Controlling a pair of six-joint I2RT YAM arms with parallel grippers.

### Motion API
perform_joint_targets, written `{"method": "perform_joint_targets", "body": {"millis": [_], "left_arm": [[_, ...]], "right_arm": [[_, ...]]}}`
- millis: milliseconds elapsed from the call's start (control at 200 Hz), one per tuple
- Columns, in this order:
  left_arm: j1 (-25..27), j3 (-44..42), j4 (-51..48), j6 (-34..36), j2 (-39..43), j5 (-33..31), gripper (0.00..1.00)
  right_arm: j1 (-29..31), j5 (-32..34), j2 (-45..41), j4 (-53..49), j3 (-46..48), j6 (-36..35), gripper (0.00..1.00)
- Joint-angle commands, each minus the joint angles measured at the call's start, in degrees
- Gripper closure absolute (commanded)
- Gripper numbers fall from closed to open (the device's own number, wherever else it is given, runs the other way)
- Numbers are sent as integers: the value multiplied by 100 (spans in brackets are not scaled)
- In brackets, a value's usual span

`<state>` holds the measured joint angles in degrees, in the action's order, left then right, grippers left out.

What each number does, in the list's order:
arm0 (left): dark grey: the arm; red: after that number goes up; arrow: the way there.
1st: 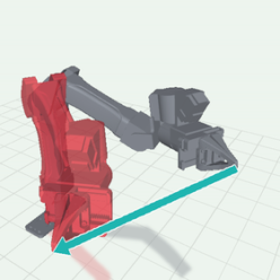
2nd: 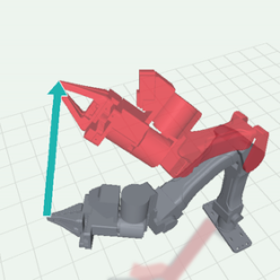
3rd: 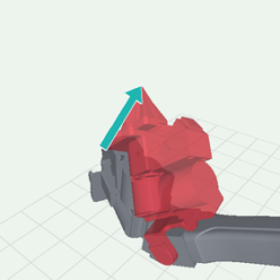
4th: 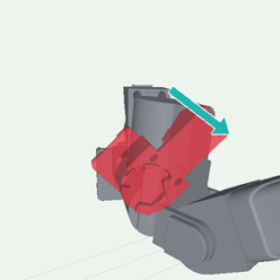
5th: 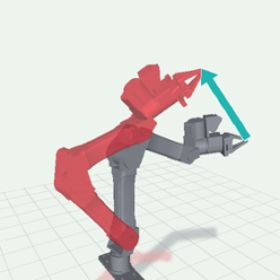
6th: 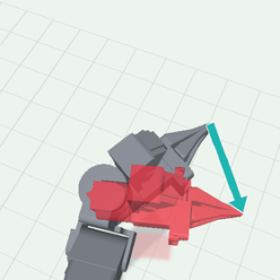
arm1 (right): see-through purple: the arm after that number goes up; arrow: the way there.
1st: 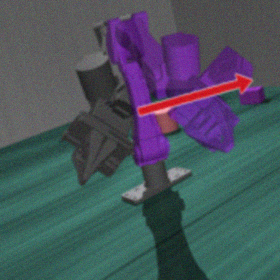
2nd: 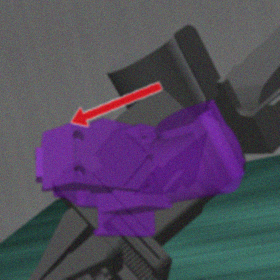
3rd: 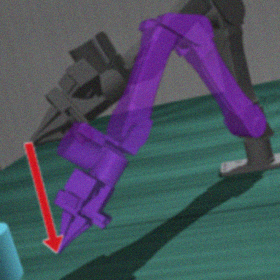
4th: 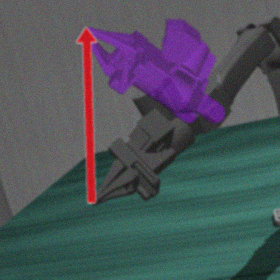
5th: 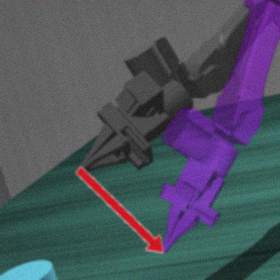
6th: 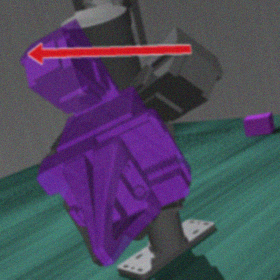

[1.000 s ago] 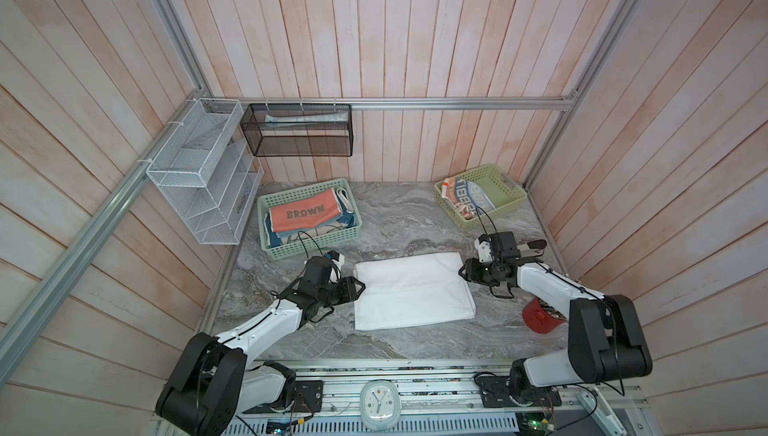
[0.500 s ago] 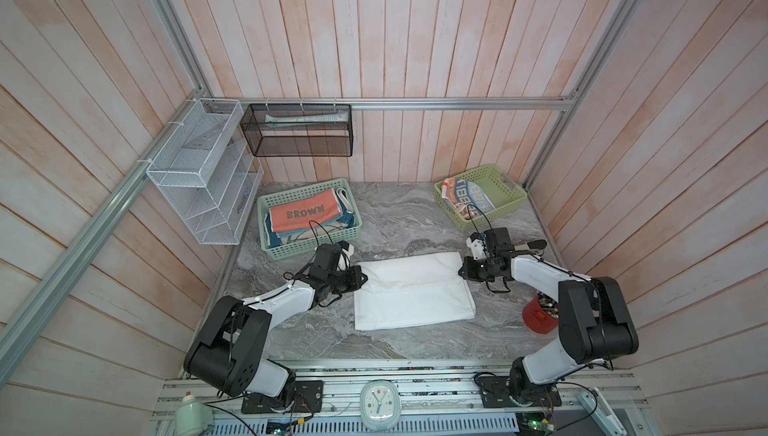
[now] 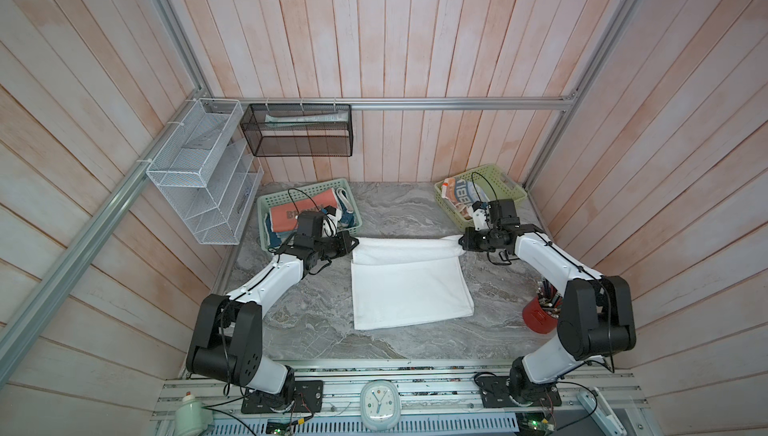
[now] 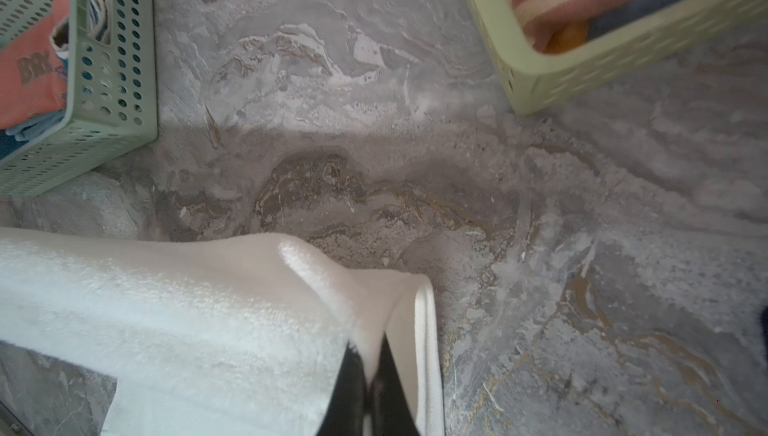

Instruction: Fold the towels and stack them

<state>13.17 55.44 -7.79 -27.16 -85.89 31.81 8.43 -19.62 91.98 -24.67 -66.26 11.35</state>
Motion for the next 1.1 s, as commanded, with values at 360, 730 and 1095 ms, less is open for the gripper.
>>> {"method": "perform_joint_targets", "body": {"millis": [360,730,1095], "left_arm": [[-130,512,-373,360,-120,353,100],[-159,-263,-266,420,-243,519,100],[-454,-732,-267,429,4,563,100]], "right_arm": [[-69,-247,472,-606,-799,-311,75],[-69,-725,384,299,313,-99,70],[273,-881,1274,1052,-188,-384,54]]}}
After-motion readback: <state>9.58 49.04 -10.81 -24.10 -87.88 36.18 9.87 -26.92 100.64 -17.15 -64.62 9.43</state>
